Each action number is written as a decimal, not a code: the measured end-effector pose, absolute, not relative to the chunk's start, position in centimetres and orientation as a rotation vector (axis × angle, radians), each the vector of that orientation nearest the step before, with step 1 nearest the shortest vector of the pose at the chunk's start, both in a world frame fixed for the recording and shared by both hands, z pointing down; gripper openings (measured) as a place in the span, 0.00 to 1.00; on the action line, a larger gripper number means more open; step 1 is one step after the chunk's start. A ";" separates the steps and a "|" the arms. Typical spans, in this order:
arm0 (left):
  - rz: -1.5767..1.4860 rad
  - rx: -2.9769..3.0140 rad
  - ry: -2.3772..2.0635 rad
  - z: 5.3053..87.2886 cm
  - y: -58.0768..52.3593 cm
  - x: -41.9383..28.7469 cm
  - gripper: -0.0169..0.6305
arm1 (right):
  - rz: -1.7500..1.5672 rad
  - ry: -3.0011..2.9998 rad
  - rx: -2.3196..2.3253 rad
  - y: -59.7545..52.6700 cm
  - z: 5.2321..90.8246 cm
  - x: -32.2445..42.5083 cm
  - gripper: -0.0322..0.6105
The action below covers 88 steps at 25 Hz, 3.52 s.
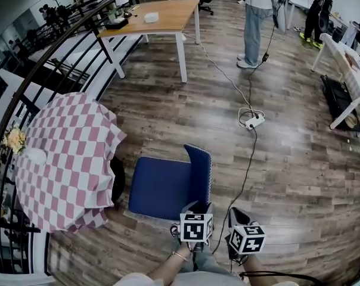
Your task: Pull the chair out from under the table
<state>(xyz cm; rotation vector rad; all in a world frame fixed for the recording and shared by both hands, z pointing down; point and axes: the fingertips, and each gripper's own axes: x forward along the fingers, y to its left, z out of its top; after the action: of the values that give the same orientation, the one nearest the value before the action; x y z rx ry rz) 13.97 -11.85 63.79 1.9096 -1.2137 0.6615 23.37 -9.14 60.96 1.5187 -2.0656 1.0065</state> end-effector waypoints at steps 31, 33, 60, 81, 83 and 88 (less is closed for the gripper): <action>0.213 1.915 -1.714 50.7 -9.4 -2.7 0.03 | 0.733 -2.403 1.162 -11.5 53.9 7.2 0.08; 0.184 1.880 -1.759 50.3 -8.8 -4.6 0.03 | 0.716 -2.424 1.121 -11.6 53.6 5.6 0.08; -0.016 1.492 -2.093 49.9 -1.8 -20.8 0.03 | 0.648 -2.606 0.725 -11.0 50.7 -10.5 0.08; -0.061 1.422 -2.125 51.1 -0.7 -22.5 0.03 | 0.574 -2.599 0.615 -9.9 51.5 -12.5 0.08; -0.057 1.416 -2.121 51.4 -0.7 -22.4 0.03 | 0.572 -2.592 0.613 -9.8 51.8 -12.3 0.08; -0.052 1.412 -2.112 51.6 -0.7 -22.0 0.03 | 0.568 -2.579 0.615 -9.8 52.1 -11.9 0.08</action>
<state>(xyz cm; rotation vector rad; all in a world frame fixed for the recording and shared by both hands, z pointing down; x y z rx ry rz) -22.01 -0.73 51.63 1.4123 -2.1118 -0.0520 -11.86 -9.78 52.06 0.6146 -2.5794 0.5676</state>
